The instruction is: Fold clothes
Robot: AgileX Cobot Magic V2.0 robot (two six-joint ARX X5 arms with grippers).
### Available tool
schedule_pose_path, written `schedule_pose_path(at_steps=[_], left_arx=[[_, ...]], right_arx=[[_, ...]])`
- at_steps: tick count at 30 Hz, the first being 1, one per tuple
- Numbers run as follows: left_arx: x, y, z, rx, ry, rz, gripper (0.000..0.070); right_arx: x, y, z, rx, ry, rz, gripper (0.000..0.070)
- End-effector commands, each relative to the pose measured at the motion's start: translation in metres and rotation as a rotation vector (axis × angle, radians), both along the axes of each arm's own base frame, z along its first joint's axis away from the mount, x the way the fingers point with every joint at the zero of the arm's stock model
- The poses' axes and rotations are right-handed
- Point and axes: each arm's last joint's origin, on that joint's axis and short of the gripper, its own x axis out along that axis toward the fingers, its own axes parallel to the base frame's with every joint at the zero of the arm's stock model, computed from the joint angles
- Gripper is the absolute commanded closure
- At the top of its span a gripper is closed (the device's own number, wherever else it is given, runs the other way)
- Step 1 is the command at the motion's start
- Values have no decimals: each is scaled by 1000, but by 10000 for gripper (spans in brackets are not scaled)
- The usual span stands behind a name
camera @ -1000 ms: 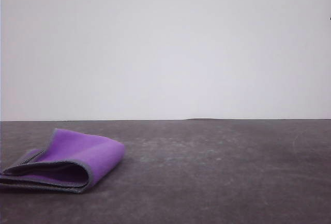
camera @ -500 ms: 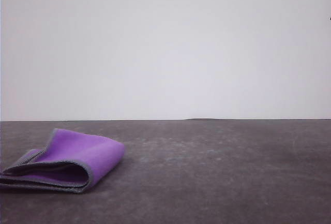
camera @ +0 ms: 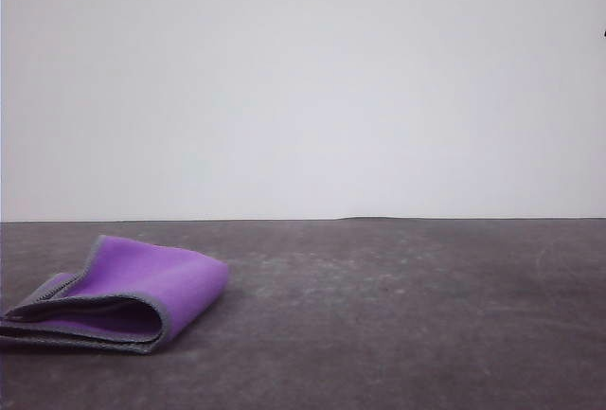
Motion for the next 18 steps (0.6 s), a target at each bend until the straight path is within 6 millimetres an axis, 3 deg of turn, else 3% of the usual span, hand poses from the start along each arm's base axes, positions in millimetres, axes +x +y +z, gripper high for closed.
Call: schedule_pose_path(at_steps=[1, 18], left_arx=[[1, 0, -7, -11, 21, 8, 684], [1, 0, -5, -40, 4, 11, 684]], right_arx=[[2, 0, 2, -4, -12, 6, 690], [2, 0, 1, -4, -12, 6, 690]])
